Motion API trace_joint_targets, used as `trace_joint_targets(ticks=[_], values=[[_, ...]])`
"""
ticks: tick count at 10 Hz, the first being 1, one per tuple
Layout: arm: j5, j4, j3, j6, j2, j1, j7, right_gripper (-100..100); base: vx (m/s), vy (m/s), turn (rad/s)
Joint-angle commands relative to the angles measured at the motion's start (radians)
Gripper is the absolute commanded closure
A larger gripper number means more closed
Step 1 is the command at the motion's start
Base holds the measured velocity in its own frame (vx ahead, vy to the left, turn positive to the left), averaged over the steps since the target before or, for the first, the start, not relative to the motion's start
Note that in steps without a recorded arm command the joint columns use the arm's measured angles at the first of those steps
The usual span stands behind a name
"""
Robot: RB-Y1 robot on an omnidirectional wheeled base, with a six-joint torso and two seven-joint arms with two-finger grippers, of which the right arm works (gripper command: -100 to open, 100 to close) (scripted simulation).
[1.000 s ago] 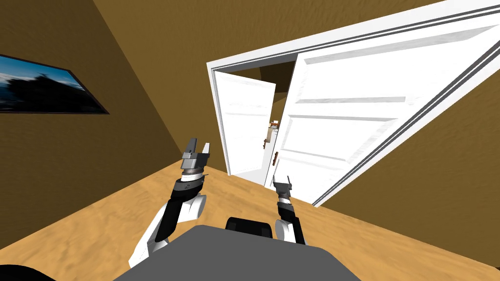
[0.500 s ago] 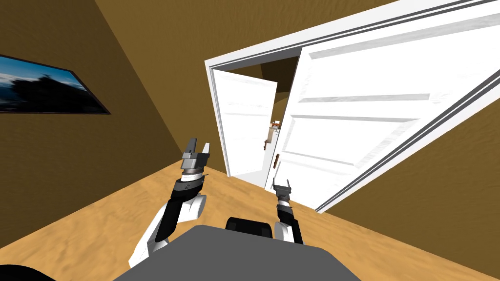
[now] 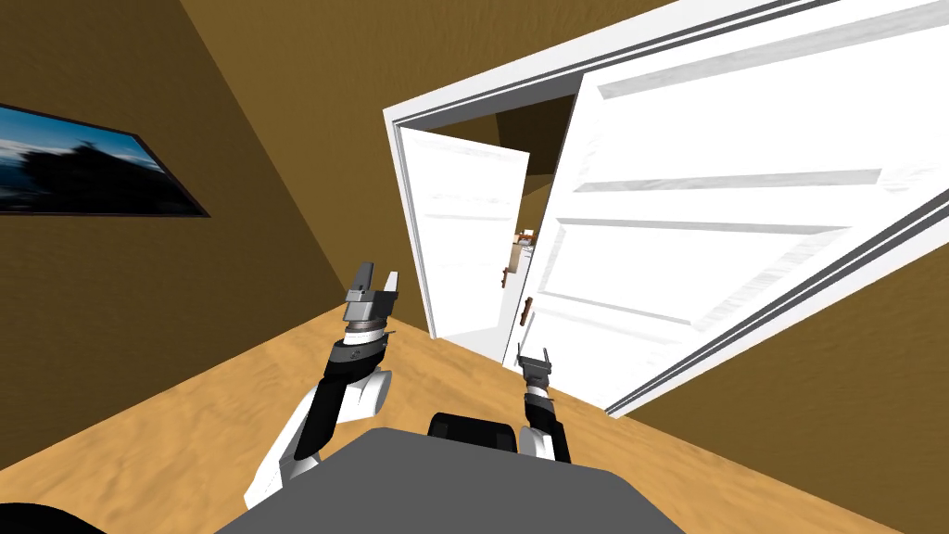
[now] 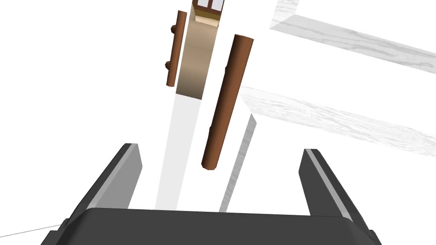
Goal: Push the door open
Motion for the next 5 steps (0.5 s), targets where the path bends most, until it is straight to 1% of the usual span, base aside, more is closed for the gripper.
trace_joint_targets(ticks=[1, 3, 4, 5], values=[[-0.021, 0.034, 0.007, -0.015, -0.001, -0.009, -0.031, -100, 0.096, -0.036, 0.029], [-0.045, 0.069, 0.016, -0.028, -0.002, -0.018, -0.062, -100, 0.088, -0.035, 0.032], [-0.068, 0.103, 0.024, -0.041, -0.002, -0.026, -0.091, -100, 0.133, -0.038, 0.052], [-0.078, 0.117, 0.028, -0.047, -0.002, -0.030, -0.104, -100, 0.120, -0.055, 0.038]])
